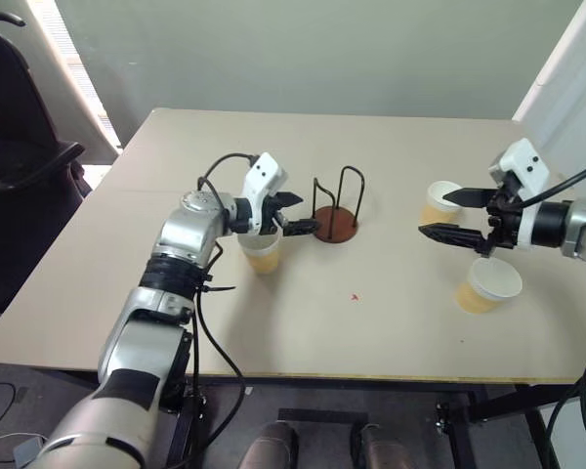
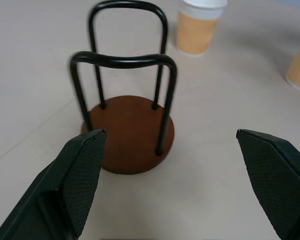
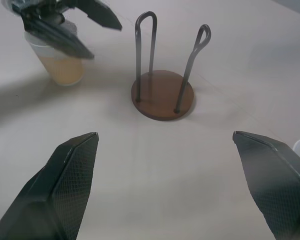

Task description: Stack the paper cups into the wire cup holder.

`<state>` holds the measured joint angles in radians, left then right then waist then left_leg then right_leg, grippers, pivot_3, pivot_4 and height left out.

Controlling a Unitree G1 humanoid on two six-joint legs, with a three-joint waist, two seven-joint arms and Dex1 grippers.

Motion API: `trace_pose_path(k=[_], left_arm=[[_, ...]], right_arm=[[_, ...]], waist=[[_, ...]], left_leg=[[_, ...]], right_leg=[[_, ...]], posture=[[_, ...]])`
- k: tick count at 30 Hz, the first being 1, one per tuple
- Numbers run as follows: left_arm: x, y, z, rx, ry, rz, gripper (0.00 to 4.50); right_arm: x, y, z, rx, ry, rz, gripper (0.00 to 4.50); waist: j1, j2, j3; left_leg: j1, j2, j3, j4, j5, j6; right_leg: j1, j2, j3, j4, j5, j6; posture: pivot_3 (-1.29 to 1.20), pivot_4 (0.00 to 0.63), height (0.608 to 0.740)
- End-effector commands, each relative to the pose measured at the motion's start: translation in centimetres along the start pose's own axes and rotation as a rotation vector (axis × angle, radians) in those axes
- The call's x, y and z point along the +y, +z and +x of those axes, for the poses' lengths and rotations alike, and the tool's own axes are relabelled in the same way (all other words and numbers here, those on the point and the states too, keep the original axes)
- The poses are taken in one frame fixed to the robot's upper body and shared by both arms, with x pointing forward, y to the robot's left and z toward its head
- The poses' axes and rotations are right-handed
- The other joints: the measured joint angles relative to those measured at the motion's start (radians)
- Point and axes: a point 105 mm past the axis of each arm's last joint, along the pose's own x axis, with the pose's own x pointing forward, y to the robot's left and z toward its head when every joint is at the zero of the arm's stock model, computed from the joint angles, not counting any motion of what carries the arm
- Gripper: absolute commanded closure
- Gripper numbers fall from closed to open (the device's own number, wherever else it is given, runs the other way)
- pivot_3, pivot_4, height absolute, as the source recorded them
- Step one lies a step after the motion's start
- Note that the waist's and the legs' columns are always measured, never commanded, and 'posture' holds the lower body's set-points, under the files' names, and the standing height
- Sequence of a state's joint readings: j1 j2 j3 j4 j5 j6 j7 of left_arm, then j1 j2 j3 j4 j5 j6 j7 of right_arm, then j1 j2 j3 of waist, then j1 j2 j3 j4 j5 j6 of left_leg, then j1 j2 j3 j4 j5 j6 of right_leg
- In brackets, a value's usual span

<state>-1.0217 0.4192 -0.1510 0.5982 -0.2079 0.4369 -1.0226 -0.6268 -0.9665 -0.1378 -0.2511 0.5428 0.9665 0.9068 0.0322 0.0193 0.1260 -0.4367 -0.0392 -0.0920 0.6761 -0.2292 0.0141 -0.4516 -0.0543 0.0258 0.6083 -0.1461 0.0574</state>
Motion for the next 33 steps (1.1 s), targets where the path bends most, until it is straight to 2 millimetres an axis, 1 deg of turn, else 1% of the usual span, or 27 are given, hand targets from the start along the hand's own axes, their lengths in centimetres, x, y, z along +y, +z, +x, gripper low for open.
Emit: trace_pose_path(k=[1,7,14,17,21,24,28,30,33], left_arm=[[-0.3,2.0,0.9,-0.031,-0.009,0.068,0.00],[-0.3,2.4,2.6,-0.037,0.012,0.089,0.00],[0.2,2.6,4.0,-0.038,0.065,0.103,0.00],[0.1,2.7,4.7,-0.045,0.076,0.100,0.00],[-0.1,2.9,5.2,-0.065,0.067,0.084,0.00],[-0.3,3.2,5.3,-0.086,0.052,0.084,0.59],[-0.5,3.4,5.3,-0.105,0.030,0.088,2.00],[-0.5,3.6,5.2,-0.115,0.026,0.085,2.80],[-0.5,3.7,5.3,-0.123,0.024,0.088,3.87]], right_arm=[[-0.1,1.2,-1.1,-0.034,-0.036,-0.044,0.04],[-0.1,1.1,-1.1,-0.031,-0.040,-0.045,0.04],[0.1,1.0,-1.0,-0.025,-0.031,-0.045,0.04],[0.3,1.0,-1.1,-0.026,-0.015,-0.044,0.04],[0.6,1.1,-1.4,-0.032,0.003,-0.046,0.04],[0.6,1.6,-2.1,-0.068,0.031,-0.041,0.00],[0.2,1.7,-3.0,-0.075,0.060,-0.011,0.00],[0.1,1.8,-3.1,-0.074,0.074,-0.009,0.00],[-0.3,2.3,-3.1,-0.097,0.079,-0.023,0.00]], waist=[[0.000,0.000,0.000],[0.000,0.000,0.000],[0.001,0.000,0.000],[0.002,0.000,0.000],[0.002,0.000,0.000],[0.002,0.000,0.000],[0.003,0.000,0.000],[0.003,0.000,0.000],[0.003,0.000,0.000]], left_leg=[[0.000,0.000,0.000,0.000,0.000,0.000],[0.000,0.000,0.001,0.000,0.001,0.001],[0.000,0.000,0.001,0.000,0.001,0.002],[-0.001,0.000,0.002,0.001,0.001,0.003],[-0.001,0.000,0.003,0.001,0.002,0.003],[-0.001,0.000,0.004,0.001,0.002,0.003],[-0.002,0.000,0.005,0.002,0.002,0.004],[-0.002,0.000,0.005,0.003,0.002,0.005],[-0.002,0.000,0.006,0.004,0.002,0.005]], right_leg=[[0.000,0.000,0.000,0.000,0.000,0.000],[0.001,0.000,0.000,0.000,0.001,0.002],[0.001,0.000,0.001,0.000,0.001,0.003],[0.001,0.000,0.001,-0.001,0.001,0.004],[0.001,0.000,0.001,-0.001,0.001,0.005],[0.001,0.000,0.001,-0.001,0.000,0.005],[0.001,0.000,0.002,-0.001,0.000,0.006],[0.001,0.000,0.002,-0.001,0.000,0.007],[0.001,0.000,0.002,-0.001,-0.001,0.007]], posture=[[0.00,0.150,0.740],[0.00,0.150,0.740],[0.00,0.150,0.740],[0.00,0.150,0.740],[0.00,0.150,0.740],[0.00,0.150,0.740],[0.00,0.150,0.740],[0.00,0.150,0.740],[0.00,0.150,0.740]])
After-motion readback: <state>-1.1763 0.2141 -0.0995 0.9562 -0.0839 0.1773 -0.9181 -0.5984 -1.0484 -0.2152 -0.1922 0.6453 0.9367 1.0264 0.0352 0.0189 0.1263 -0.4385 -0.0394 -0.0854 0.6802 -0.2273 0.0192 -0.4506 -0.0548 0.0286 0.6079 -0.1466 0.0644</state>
